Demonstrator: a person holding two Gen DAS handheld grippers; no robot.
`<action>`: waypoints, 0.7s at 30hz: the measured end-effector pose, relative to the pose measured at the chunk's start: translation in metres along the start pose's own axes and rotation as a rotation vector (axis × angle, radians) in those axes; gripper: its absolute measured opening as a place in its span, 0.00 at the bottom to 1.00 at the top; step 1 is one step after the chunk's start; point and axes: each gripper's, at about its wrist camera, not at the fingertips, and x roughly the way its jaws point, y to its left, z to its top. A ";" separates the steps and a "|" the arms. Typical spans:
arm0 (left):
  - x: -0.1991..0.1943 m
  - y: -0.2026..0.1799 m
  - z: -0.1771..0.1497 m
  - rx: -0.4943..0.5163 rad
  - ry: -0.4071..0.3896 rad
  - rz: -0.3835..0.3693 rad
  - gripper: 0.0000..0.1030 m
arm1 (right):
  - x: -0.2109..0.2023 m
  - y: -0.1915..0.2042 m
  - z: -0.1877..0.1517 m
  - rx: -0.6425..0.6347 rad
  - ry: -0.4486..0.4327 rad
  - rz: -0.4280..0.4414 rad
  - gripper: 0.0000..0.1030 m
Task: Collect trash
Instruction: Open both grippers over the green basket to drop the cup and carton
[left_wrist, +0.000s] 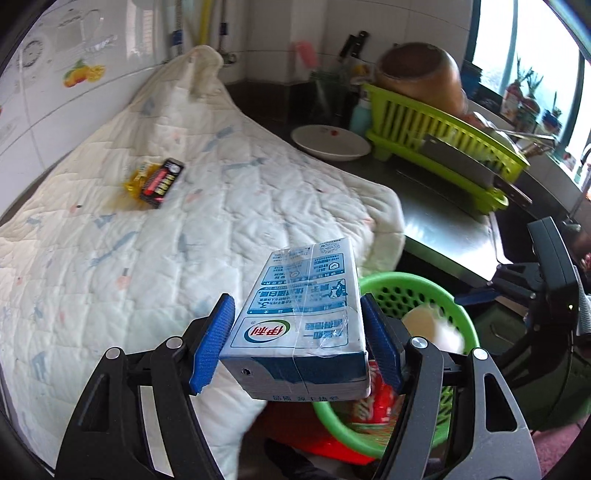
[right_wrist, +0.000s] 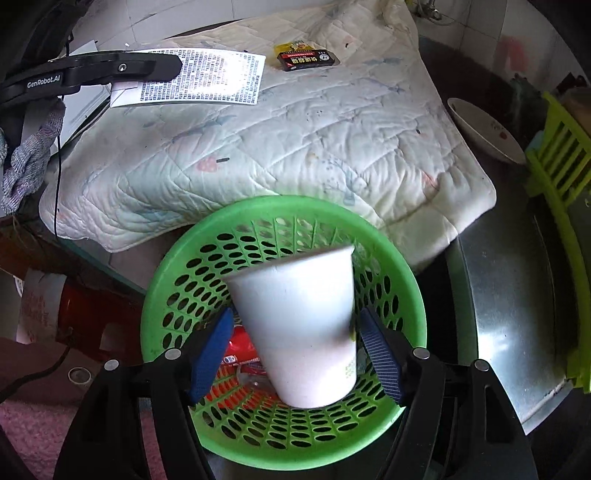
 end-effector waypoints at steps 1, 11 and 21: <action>0.003 -0.007 -0.001 0.006 0.006 -0.011 0.66 | -0.002 -0.001 -0.004 0.003 -0.004 -0.006 0.72; 0.024 -0.055 -0.011 0.058 0.056 -0.072 0.68 | -0.026 -0.009 -0.033 0.037 -0.034 -0.037 0.74; 0.034 -0.066 -0.015 0.057 0.079 -0.090 0.76 | -0.040 -0.010 -0.043 0.054 -0.054 -0.047 0.74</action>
